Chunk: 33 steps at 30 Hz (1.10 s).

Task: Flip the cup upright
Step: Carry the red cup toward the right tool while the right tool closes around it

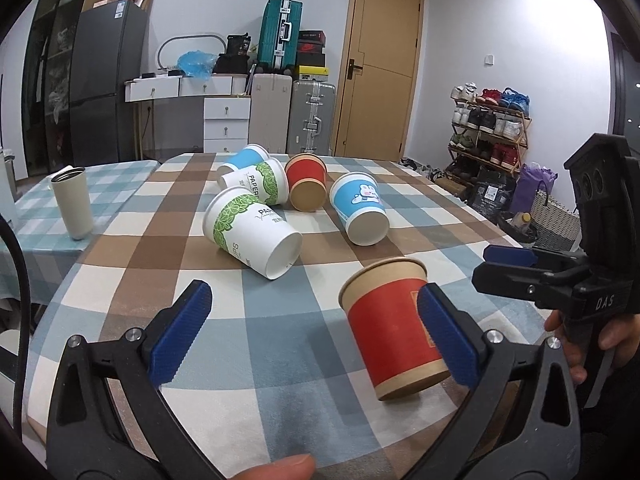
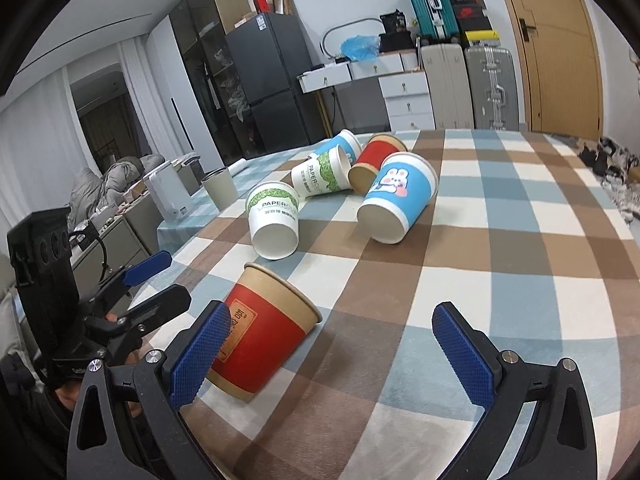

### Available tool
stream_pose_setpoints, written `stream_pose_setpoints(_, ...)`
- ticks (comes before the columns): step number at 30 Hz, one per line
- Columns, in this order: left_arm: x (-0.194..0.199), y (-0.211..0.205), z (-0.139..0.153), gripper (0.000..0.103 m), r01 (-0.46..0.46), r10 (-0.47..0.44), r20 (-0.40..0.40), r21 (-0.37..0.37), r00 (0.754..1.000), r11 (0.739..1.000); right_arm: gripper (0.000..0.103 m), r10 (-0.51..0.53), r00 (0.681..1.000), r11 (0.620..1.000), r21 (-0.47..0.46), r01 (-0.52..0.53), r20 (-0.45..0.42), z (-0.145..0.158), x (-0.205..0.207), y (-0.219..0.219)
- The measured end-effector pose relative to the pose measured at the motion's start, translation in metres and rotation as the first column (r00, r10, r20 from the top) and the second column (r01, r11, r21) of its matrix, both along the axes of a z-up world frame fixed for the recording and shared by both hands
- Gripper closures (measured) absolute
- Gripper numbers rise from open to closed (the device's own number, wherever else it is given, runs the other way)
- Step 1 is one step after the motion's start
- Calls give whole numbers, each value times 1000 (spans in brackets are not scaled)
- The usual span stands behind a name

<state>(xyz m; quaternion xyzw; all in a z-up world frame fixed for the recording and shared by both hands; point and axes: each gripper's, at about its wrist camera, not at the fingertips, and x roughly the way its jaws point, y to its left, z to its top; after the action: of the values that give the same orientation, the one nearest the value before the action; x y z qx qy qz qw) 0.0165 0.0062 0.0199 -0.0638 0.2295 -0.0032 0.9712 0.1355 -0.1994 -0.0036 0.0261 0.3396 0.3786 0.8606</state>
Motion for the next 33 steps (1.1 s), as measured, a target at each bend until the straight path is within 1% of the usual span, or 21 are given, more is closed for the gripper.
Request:
stream_pose_setpoints(13,3,19,-6,0,-48,48,-2,-3,999,999,0,19,991,1000,9,-17,-132,-5,12,18)
stream_pose_setpoints(17,4,26,-9,0,-62,62,-8,-20,998,998,0,26,982,1000,16,-23,-186,-7,19,21)
stream_pose_setpoints(20,5,27,-11,0,-74,74,-9,-12,997,997,0,35,974,999,18,-32,-223,-8,23,25)
stream_pose_setpoints(27,8,30,-14,0,-81,81,-13,-12,997,997,0,65,939,998,36,-57,-338,-13,36,36)
stream_pose_setpoints(33,8,33,-15,0,-95,95,-11,-16,995,995,0,97,895,995,43,-87,-436,-21,49,48)
